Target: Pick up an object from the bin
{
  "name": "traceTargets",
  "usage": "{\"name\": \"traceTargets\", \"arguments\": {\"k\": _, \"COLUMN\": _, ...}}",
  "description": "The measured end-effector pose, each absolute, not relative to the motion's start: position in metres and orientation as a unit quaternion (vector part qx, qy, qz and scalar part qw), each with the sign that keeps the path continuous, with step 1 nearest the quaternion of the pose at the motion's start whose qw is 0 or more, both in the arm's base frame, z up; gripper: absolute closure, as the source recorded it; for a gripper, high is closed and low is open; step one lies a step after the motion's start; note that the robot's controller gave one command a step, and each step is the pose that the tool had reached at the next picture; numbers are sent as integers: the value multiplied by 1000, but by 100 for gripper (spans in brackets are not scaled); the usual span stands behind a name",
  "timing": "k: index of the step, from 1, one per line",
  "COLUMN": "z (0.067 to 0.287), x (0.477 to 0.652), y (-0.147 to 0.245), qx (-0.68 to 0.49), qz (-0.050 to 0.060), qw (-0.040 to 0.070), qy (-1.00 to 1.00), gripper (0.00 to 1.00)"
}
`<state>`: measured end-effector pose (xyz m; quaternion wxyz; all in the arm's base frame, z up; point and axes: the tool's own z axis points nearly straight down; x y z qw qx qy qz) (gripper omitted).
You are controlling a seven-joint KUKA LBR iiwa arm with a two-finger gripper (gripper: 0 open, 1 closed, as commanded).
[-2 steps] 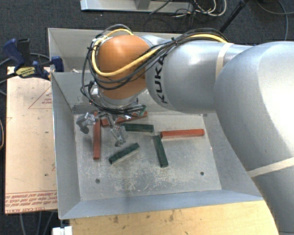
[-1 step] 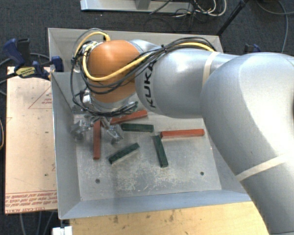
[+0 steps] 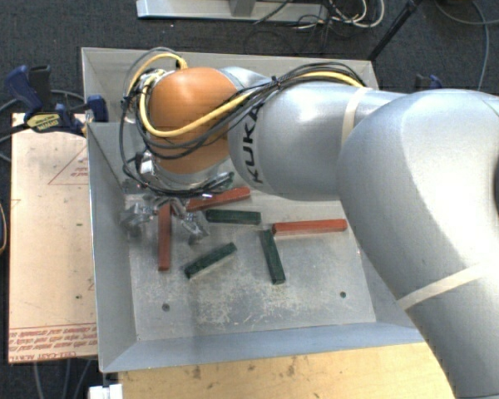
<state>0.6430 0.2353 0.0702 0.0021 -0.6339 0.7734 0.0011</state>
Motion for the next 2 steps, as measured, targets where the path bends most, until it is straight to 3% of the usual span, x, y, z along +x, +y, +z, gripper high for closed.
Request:
{"name": "traceTargets", "arguments": {"k": 1, "z": 71, "x": 643, "y": 235, "qx": -634, "qz": 1, "qw": 3, "qy": 773, "gripper": 100}}
{"name": "traceTargets", "arguments": {"k": 2, "z": 72, "x": 644, "y": 236, "qx": -632, "qz": 1, "qw": 2, "qy": 775, "gripper": 100}}
